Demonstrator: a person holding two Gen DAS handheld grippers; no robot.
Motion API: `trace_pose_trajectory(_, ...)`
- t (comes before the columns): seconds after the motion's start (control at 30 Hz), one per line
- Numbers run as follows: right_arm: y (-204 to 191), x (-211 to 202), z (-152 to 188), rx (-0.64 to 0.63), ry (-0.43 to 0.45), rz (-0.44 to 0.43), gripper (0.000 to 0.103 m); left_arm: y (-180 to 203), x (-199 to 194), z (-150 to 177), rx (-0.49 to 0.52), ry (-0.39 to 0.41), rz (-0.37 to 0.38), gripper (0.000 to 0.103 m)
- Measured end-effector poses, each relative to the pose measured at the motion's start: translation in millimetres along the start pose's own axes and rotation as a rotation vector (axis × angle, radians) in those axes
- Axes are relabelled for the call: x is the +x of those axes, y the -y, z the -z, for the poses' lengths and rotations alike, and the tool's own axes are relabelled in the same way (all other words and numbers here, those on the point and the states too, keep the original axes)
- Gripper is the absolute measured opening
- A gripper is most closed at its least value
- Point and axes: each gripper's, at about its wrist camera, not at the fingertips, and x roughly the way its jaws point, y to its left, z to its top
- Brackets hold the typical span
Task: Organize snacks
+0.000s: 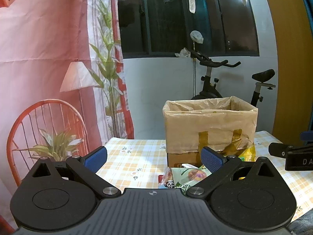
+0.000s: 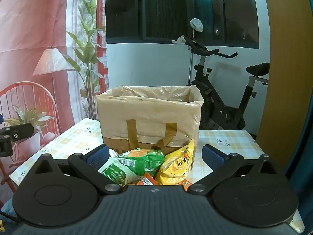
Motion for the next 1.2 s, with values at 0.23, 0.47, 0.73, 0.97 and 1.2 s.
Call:
trace_pose_trajectory(0.23, -1.0, -0.3, 1.2, 0.005, 0.004, 0.003, 0.103, 0.9, 3.4, 2.0, 0.002, -0.007, 0.004, 0.103)
trace_pose_trajectory(0.47, -1.6, -0.3, 1.3, 0.006, 0.002, 0.003, 0.103, 0.8, 4.1, 3.4, -0.001, -0.005, 0.001, 0.103)
trace_pose_trajectory(0.73, -0.9, -0.3, 0.7, 0.008, 0.004, 0.002, 0.103, 0.2, 3.8, 5.0, -0.002, -0.005, 0.003, 0.103)
trace_pose_trajectory(0.97, -0.9, -0.2, 0.8, 0.008, 0.004, 0.001, 0.103, 0.1, 3.9, 5.8, -0.004, -0.006, 0.002, 0.103)
trace_pose_trajectory(1.2, -0.8, 0.1, 1.0, 0.009, 0.005, 0.001, 0.103, -0.7, 3.9, 7.1, -0.006, -0.008, 0.001, 0.103)
